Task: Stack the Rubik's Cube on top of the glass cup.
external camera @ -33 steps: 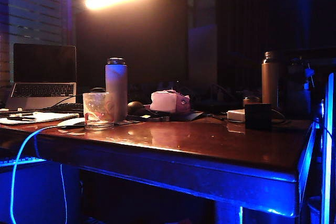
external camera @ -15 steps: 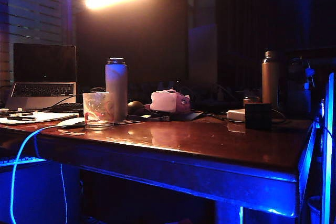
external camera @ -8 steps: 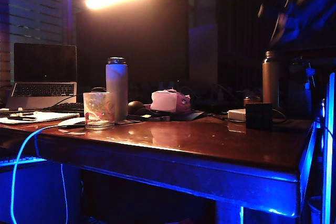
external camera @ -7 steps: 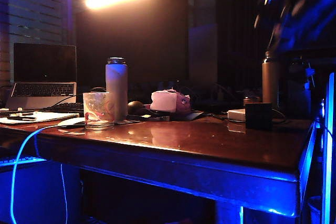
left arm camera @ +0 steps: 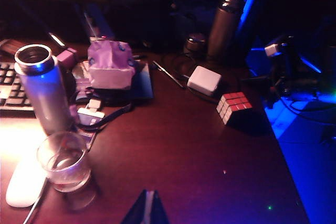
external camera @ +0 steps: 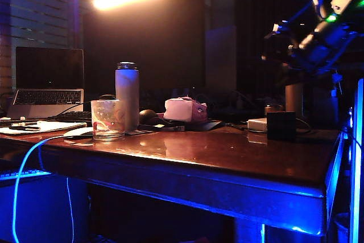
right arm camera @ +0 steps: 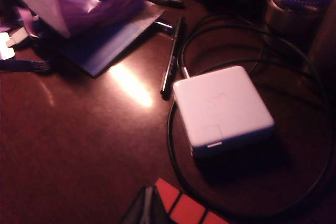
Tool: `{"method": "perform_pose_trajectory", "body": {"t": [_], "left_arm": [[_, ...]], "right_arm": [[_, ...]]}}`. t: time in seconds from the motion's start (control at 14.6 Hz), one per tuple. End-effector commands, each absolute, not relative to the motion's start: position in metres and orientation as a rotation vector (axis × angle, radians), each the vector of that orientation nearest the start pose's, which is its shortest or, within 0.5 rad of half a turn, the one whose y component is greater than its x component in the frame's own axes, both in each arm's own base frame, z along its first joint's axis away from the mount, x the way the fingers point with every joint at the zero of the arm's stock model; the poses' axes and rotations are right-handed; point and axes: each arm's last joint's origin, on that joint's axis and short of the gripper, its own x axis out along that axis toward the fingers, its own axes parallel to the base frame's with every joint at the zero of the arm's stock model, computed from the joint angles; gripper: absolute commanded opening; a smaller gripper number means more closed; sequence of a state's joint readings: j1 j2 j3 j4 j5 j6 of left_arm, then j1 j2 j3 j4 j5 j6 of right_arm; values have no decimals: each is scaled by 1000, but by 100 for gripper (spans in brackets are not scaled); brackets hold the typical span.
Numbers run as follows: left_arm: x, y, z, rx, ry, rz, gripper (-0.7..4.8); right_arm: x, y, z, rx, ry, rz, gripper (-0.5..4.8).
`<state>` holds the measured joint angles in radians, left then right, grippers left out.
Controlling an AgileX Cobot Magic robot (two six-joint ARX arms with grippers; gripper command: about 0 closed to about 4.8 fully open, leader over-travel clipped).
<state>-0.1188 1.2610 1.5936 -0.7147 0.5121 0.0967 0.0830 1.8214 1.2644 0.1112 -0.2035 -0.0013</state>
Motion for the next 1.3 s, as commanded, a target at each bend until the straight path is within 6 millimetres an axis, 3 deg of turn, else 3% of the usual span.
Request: {"method": "perform_pose_trajectory", "body": {"t": [0.07,0.14,0.21,0.41,0.62,0.82,1.16,1.3], "left_arm": [[233,-41,459,37,340,-641,-4],[233,-41,458,38,343,-641,-4],[233,-41,458,37,347,-641,-4],[233,-41,458,37,347,-642,-4],[232,-41,456,33,368,-643,-4],[231,-41,455,30,379,-645,-4],[231,-41,454,30,389,-648,-4],[231,-41,454,31,388,-648,-4]], "right_arm": [[411,44,244,17,418,267,114],[411,44,242,18,422,267,424],[411,44,242,28,424,265,479],[415,45,236,78,429,221,479],[421,64,214,163,466,163,479],[424,73,205,215,456,34,479],[425,74,204,209,440,-36,479],[427,74,194,206,463,-33,479]]}}
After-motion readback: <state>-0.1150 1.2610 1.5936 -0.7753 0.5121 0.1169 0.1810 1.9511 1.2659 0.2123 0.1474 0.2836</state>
